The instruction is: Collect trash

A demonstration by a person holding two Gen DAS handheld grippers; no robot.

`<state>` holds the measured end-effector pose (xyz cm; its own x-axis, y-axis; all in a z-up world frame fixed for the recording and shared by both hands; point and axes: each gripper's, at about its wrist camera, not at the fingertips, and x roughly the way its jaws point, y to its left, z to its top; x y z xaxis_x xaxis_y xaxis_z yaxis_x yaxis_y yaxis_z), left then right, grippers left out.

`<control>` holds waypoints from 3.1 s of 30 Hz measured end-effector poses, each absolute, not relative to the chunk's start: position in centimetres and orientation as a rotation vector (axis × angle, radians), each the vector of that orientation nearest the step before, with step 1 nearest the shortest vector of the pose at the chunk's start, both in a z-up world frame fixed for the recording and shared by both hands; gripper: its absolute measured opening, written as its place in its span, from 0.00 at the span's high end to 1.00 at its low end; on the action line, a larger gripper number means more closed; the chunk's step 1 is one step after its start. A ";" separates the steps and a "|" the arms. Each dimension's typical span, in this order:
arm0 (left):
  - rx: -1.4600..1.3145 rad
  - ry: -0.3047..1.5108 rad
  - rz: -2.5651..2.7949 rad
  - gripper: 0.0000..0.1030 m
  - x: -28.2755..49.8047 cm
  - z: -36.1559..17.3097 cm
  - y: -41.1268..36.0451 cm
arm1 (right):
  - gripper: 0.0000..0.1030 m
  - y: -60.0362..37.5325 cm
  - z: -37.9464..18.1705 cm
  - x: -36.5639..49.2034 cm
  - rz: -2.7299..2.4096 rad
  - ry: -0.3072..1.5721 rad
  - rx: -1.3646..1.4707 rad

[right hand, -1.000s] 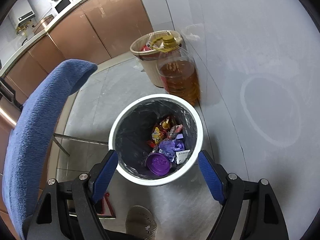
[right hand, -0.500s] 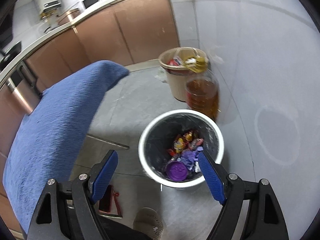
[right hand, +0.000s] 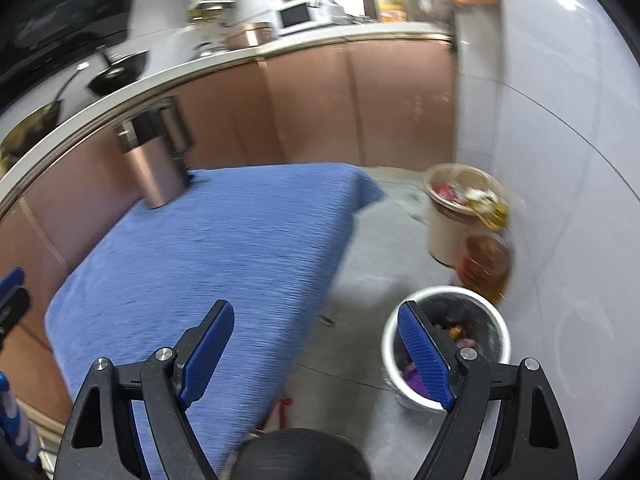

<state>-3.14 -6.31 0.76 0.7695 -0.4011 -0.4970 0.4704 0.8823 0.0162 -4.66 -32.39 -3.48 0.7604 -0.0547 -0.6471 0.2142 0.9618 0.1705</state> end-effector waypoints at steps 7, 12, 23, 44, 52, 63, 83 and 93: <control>0.095 0.539 -0.376 0.23 -2.7 0.1 -4.0 | 0.19 -27.8 -1.8 -3.9 -0.060 0.642 0.166; 0.088 0.537 -0.359 0.23 -2.6 0.0 -3.9 | 0.17 -26.9 -1.3 -4.6 -0.074 0.610 0.136; 0.098 0.527 -0.375 0.23 -2.0 0.3 -5.7 | 0.16 -28.5 -2.2 -5.7 -0.160 0.609 0.141; 0.161 0.458 -0.370 0.23 -2.3 1.5 -10.0 | 0.15 -32.1 -3.5 -8.0 -0.287 0.606 0.189; 0.163 0.436 -0.394 0.23 -2.7 2.1 -10.7 | 0.14 -32.8 -2.9 -9.1 -0.323 0.575 0.193; 0.153 0.433 -0.408 0.23 -3.0 2.2 -10.8 | 0.09 -32.8 -1.7 -10.1 -0.367 0.518 0.150; 0.088 0.459 -0.409 0.23 -2.0 2.2 -10.2 | 0.00 -33.7 -0.1 -12.5 -0.486 0.381 0.102; 0.093 0.470 -0.408 0.23 -1.3 1.9 -10.8 | 0.00 -34.2 -1.1 -11.7 -0.482 0.401 0.114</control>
<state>-1.31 -10.80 1.85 0.8129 -0.3602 -0.4577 0.4025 0.9154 -0.0056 -11.67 -34.21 -1.06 0.8101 -0.4280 -0.4006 0.4720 0.8815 0.0129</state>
